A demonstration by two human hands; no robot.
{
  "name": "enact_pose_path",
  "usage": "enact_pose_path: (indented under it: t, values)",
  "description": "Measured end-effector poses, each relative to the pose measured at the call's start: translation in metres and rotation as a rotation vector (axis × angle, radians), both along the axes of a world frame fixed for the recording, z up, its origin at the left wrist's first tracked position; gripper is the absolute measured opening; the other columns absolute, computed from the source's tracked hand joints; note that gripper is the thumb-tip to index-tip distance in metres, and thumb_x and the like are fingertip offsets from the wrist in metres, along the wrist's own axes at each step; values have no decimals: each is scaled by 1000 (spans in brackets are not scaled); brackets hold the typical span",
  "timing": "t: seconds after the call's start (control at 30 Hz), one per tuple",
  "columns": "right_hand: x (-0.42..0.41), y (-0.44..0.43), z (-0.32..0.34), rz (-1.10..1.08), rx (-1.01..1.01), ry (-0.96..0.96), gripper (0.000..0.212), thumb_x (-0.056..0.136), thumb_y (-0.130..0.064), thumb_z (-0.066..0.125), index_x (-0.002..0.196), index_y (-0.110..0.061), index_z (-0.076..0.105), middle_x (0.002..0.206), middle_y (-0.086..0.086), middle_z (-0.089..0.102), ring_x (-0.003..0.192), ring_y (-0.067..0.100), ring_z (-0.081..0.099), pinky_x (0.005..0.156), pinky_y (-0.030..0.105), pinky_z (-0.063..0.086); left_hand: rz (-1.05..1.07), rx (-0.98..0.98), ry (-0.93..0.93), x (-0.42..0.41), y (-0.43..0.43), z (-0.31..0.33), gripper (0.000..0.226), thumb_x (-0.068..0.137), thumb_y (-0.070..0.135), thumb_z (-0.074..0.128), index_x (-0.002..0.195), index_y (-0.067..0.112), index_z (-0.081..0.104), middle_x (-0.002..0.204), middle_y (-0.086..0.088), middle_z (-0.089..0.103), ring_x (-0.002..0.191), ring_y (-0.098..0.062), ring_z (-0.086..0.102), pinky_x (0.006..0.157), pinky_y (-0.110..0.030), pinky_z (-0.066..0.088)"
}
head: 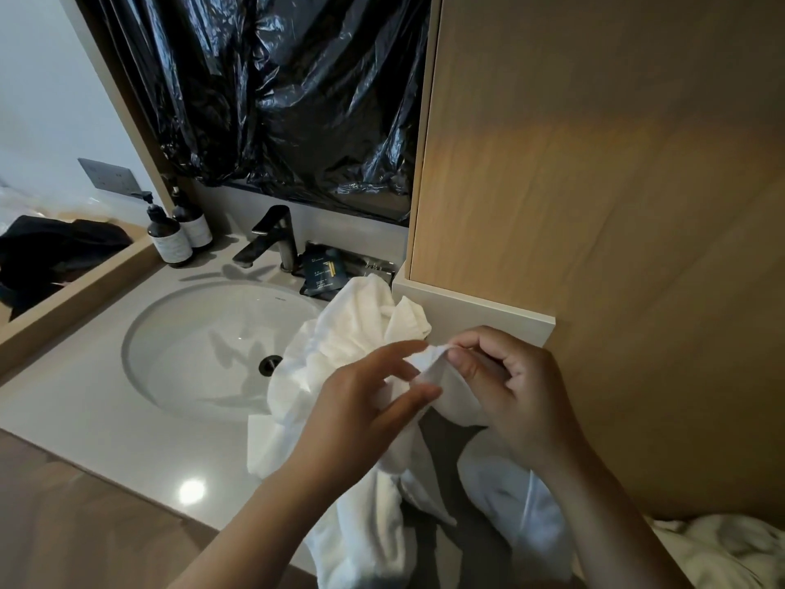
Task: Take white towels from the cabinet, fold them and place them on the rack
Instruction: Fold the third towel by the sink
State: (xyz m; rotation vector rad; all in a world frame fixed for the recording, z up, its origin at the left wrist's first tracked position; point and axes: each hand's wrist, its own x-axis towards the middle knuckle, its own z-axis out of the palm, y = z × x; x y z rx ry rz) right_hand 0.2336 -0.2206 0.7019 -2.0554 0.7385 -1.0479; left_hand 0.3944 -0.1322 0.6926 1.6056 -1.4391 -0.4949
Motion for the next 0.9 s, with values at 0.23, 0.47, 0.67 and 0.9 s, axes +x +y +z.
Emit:
enact_pose_path:
  t: [0.23, 0.47, 0.67, 0.9]
  values:
    - [-13, -5, -9, -59, 3, 79, 15, 91, -41, 62, 87, -28, 68, 81, -16, 68, 79, 8, 65, 64, 16, 49, 77, -96, 136, -4, -6, 4, 21, 88, 35, 60, 79, 22, 74, 69, 10, 68, 66, -6, 63, 56, -14, 44]
    - [-38, -7, -39, -147, -11, 179, 40, 90, -45, 48, 103, -15, 71, 90, -9, 69, 86, 1, 64, 66, 8, 48, 157, -193, 137, 10, -12, 12, 23, 90, 28, 60, 74, 17, 72, 71, 3, 68, 68, -8, 62, 63, -24, 49]
    - [-65, -18, -48, -324, -22, 223, 31, 91, -32, 50, 102, -12, 72, 86, -8, 69, 80, -2, 64, 68, 2, 44, 383, -164, 239, 28, -15, 15, 24, 92, 25, 65, 69, 22, 72, 69, 12, 69, 63, 6, 59, 58, -6, 42]
    - [-49, -15, -24, -353, -41, 70, 16, 100, -25, 51, 87, -23, 61, 72, -13, 60, 72, -2, 58, 61, 3, 38, 433, 141, -182, 32, -11, 11, 41, 82, 46, 69, 120, 32, 60, 109, 16, 54, 85, -5, 49, 73, -24, 37]
